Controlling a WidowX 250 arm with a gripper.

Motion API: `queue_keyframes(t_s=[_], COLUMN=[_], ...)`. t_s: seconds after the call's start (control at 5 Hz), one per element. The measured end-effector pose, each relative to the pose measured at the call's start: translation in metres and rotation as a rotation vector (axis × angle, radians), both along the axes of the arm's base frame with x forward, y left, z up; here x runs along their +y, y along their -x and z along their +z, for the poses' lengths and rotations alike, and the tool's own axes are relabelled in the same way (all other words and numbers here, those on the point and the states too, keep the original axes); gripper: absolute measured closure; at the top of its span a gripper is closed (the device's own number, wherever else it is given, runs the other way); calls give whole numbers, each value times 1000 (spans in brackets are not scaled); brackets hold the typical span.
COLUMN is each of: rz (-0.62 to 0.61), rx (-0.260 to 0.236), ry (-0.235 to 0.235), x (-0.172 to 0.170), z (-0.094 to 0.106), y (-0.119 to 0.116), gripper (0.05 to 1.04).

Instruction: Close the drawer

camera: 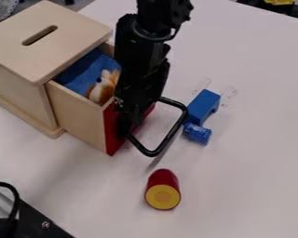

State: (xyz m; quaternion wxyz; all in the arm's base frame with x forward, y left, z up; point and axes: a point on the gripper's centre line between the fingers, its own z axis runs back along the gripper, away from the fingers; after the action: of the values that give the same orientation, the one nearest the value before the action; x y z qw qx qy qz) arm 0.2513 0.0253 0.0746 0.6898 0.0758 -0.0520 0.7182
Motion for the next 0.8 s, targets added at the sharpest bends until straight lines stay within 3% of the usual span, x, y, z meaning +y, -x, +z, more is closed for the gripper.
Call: queue_keyframes(t_s=[0.8], rz=[40], rx=[10], ry=[-19], x=[31], z=[-2], y=[-3], gripper=[84])
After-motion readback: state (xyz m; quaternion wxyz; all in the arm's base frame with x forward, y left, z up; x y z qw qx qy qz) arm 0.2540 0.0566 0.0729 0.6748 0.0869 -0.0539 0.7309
